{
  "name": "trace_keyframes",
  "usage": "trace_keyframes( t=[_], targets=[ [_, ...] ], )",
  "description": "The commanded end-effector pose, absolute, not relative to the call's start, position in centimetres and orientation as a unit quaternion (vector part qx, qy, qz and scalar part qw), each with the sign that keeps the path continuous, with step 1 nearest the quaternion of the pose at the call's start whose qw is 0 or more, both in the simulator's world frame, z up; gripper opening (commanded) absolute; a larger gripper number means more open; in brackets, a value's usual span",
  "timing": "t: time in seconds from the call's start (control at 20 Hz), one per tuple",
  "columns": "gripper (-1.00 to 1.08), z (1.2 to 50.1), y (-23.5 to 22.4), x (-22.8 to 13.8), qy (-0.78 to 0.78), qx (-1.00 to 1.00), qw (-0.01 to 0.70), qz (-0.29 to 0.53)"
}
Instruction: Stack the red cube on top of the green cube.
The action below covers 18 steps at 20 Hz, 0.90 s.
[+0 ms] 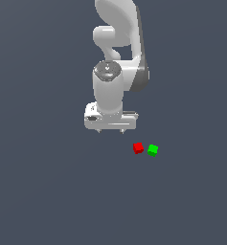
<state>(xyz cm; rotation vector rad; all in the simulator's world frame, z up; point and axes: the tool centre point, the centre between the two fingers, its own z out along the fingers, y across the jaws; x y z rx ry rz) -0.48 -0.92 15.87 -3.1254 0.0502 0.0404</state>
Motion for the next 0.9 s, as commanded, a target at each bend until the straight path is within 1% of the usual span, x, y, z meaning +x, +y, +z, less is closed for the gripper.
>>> trace_keyframes(
  t=[0.0, 0.45, 0.85],
  targets=[
    [1.00, 15.9, -0.9, -0.5, 0.016, -1.000, 0.008, 0.013],
    [1.00, 15.6, -0.6, 0.0, -0.015, -1.000, 0.008, 0.013],
    [1.00, 14.8, 0.2, 1.1, -0.097, -0.995, 0.007, 0.012]
  ],
)
